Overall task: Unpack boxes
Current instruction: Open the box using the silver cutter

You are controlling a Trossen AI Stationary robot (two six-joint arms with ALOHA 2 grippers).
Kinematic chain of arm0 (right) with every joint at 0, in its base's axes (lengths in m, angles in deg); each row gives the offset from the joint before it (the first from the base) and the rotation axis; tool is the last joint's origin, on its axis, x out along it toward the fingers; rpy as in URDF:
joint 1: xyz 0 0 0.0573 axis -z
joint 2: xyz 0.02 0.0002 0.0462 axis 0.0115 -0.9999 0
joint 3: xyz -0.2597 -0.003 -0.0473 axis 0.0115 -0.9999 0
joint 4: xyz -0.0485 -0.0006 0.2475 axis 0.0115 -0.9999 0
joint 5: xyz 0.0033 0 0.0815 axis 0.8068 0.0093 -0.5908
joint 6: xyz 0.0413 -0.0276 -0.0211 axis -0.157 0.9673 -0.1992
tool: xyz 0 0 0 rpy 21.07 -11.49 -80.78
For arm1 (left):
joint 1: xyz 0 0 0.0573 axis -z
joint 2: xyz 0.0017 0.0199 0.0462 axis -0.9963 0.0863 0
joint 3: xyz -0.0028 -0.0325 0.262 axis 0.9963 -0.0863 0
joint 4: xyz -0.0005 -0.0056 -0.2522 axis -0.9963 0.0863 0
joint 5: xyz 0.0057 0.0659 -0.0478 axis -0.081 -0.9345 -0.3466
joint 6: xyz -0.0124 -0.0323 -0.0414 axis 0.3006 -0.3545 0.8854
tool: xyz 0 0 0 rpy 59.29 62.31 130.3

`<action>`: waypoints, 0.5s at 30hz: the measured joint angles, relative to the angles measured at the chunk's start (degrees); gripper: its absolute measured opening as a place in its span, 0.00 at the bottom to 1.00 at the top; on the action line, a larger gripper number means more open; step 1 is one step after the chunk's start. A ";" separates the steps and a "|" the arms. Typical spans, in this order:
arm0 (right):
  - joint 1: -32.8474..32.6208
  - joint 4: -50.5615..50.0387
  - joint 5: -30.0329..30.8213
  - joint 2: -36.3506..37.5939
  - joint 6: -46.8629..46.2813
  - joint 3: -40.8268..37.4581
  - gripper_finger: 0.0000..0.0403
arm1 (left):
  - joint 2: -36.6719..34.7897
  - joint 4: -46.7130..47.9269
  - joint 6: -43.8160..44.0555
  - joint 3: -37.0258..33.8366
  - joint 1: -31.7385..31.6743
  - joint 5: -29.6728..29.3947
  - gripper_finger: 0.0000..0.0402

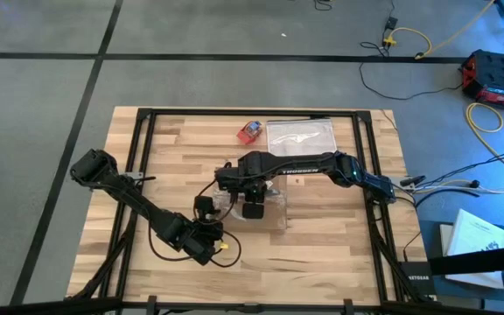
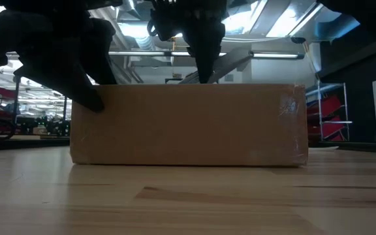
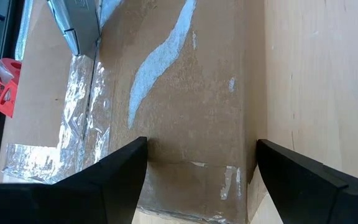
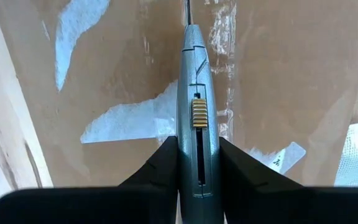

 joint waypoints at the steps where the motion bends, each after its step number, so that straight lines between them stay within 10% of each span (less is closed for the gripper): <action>1: 0.00 0.00 0.02 0.00 0.00 0.00 0.16 | 0.00 0.01 0.00 0.00 0.00 0.00 0.70; 15: -0.37 -0.14 0.58 0.58 -0.04 0.00 0.16 | 0.00 0.07 0.01 0.00 0.02 -0.02 0.70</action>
